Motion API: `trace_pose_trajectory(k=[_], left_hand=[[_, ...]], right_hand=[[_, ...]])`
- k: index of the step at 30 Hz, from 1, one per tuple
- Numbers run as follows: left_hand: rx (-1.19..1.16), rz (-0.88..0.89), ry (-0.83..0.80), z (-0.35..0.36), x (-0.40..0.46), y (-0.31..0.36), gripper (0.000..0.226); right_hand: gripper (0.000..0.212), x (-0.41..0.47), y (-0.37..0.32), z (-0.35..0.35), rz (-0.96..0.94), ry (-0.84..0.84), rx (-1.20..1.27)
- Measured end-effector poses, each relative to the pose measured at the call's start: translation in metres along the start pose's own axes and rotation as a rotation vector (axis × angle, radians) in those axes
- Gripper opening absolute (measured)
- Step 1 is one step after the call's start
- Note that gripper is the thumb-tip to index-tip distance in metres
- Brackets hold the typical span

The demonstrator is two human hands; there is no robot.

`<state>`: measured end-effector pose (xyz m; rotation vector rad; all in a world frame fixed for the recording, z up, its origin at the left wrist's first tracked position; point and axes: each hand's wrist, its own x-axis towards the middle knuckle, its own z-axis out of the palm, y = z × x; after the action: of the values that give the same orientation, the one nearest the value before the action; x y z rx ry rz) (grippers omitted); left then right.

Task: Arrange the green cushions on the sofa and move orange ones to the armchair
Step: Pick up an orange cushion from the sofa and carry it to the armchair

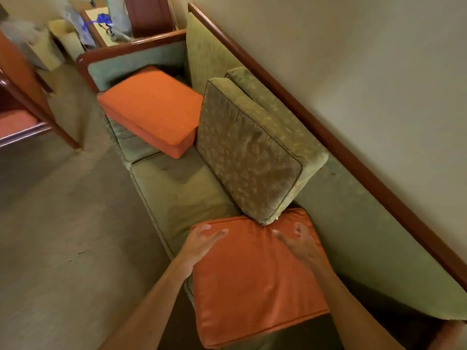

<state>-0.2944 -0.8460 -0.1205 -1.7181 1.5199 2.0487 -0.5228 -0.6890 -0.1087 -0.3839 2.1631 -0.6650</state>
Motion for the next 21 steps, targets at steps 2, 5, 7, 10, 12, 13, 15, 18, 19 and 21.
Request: trace_pose_trajectory(k=[2,5,7,10,12,13,15,18,19,21], left_hand=[[-0.001,-0.014,0.019,0.017,0.033,-0.008,0.096],[0.043,0.007,0.092,0.039,0.086,-0.009,0.089],[0.176,0.062,0.168,0.050,0.126,-0.011,0.087],[0.536,0.120,0.221,0.064,0.188,-0.027,0.099],[0.702,0.068,0.175,0.074,0.221,-0.047,0.113],[0.784,0.043,0.176,0.083,0.236,-0.064,0.118],[0.902,0.056,0.248,0.091,0.242,-0.075,0.123],[0.983,0.059,0.291,0.101,0.245,-0.087,0.118],[1.001,0.057,0.285,0.102,0.243,-0.091,0.115],[1.010,0.047,0.257,0.104,0.236,-0.099,0.106]], right_hand=[[0.090,0.056,0.016,0.000,-0.048,-0.047,-0.137],[0.095,0.134,0.033,0.002,-0.170,-0.092,-0.479],[0.110,0.181,0.043,0.006,-0.223,-0.174,-0.610],[0.155,0.237,0.064,0.011,-0.262,-0.179,-0.762],[0.151,0.271,0.082,0.020,-0.229,-0.195,-0.792],[0.142,0.285,0.098,0.032,-0.234,-0.198,-0.828],[0.124,0.289,0.109,0.045,-0.338,-0.048,-0.907],[0.103,0.287,0.129,0.060,-0.351,0.149,-0.880],[0.100,0.280,0.135,0.061,-0.340,0.171,-0.866],[0.097,0.266,0.146,0.063,-0.288,0.160,-0.863]])
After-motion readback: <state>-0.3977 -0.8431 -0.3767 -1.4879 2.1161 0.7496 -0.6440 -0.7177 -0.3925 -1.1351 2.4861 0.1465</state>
